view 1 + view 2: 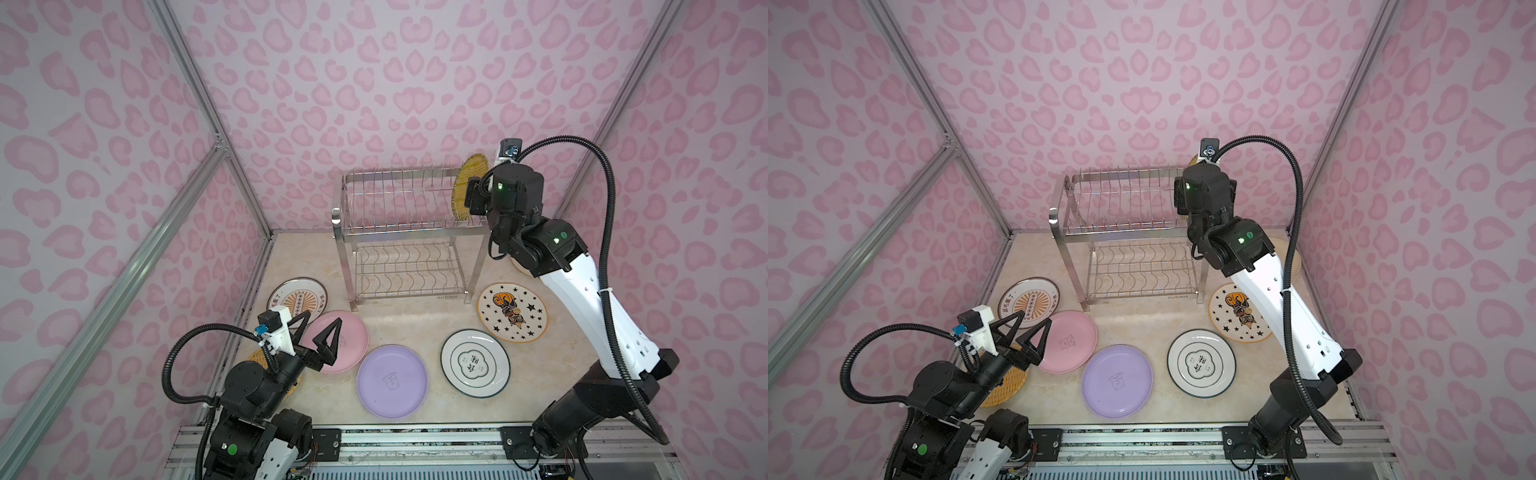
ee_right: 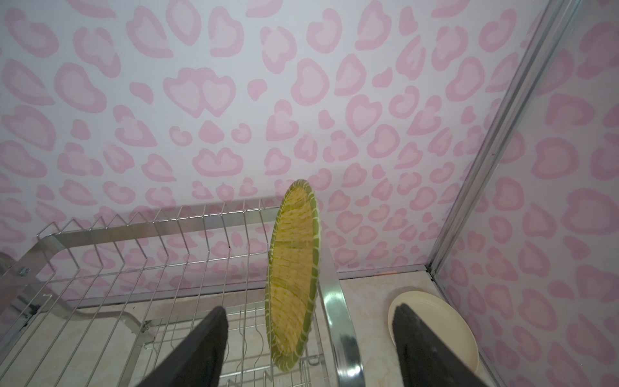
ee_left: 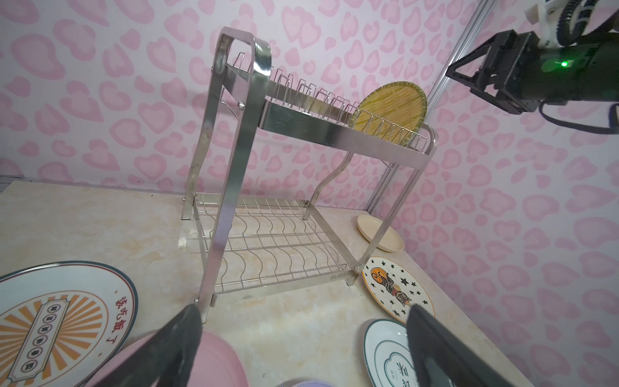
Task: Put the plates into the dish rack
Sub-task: 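Lower the yellow woven plate upright into the top tier slots and open the right gripper, then withdraw the right gripper from the rack while the left gripper moves toward the sunburst plate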
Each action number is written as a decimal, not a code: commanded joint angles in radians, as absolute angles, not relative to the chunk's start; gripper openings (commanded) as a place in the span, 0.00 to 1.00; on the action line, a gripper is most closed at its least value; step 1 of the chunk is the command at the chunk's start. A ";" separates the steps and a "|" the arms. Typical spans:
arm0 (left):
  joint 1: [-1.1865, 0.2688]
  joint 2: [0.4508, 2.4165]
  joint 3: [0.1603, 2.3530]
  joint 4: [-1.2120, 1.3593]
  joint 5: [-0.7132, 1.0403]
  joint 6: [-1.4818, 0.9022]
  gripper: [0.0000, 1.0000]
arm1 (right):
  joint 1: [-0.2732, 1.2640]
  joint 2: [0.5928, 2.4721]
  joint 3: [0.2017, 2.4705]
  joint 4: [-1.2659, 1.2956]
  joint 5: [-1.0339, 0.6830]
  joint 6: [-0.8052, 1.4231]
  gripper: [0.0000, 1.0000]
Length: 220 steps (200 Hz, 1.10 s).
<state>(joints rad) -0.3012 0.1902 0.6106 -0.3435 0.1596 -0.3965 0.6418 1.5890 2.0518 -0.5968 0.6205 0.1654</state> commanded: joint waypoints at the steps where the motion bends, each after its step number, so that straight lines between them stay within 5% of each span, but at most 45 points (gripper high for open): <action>1: -0.301 0.213 0.640 -0.410 0.107 -0.448 0.96 | 0.649 1.508 1.932 -0.516 0.568 0.185 0.81; 108: -0.256 0.506 0.750 -0.703 -0.060 -0.760 0.96 | 0.803 1.078 1.305 -0.330 0.487 0.266 0.99; 169: 0.375 0.721 0.699 -0.541 0.421 -0.754 1.00 | 0.858 0.937 1.057 -0.264 0.372 0.340 0.99; 183: 0.516 0.793 0.667 -0.477 0.491 -0.754 0.94 | 0.863 0.925 1.006 -0.244 0.341 0.363 0.99; 220: 0.630 0.927 0.607 -0.308 0.467 -0.786 0.97 | 0.871 0.926 0.889 -0.150 0.237 0.418 0.99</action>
